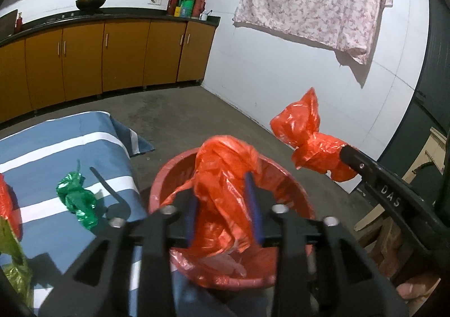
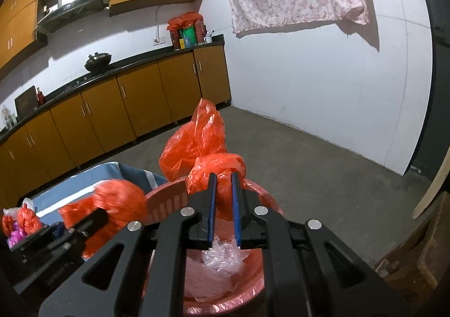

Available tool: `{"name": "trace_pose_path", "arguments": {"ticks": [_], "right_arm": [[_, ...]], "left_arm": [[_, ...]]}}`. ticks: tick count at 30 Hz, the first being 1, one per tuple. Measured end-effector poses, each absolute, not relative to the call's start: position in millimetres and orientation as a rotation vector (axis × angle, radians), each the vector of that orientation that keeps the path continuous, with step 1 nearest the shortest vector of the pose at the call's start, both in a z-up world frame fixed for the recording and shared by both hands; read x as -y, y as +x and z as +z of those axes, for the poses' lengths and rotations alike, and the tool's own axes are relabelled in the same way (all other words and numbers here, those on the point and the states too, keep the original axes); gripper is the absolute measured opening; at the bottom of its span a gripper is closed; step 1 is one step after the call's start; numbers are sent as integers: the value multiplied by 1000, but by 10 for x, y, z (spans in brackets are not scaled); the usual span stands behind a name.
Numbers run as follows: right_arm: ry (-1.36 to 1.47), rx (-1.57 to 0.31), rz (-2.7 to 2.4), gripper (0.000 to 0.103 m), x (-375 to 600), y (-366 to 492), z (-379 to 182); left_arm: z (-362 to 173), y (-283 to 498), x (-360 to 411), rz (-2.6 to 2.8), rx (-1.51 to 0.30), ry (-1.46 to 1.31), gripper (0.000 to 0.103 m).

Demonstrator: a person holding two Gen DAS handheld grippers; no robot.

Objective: Collect trash
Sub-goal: 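Open both tools over the orange basket to drop the red bags, then move both open tools back over the bag pile on the table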

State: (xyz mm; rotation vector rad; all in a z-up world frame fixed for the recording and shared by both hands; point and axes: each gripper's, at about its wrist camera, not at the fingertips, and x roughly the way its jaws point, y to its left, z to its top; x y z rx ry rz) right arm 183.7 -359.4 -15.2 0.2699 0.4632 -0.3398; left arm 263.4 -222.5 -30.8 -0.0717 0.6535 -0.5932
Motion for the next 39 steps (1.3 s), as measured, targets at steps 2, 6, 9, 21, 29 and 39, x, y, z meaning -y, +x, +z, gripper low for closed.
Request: {"name": "trace_pose_path", "arguments": {"ticks": [2, 6, 9, 21, 29, 39], "right_arm": [[277, -468, -344, 23, 3625, 1830, -173], [304, -465, -371, 47, 3708, 1731, -207], [314, -452, -409, 74, 3737, 1609, -229], [273, -484, -360, 96, 3489, 1477, -294], [236, -526, -238, 96, 3015, 1531, -346], [154, -585, -21, 96, 2088, 1707, -419]], "left_arm": [[-352, 2652, 2206, -581, -664, -78, 51], [-411, 2676, 2068, -544, -681, -94, 60], [-389, 2628, 1851, -498, -663, -102, 72], [-283, 2190, 1005, -291, -601, -38, 95], [-340, 1955, 228, -134, -603, -31, 95], [-432, 1694, -740, 70, -605, -86, 95]]}}
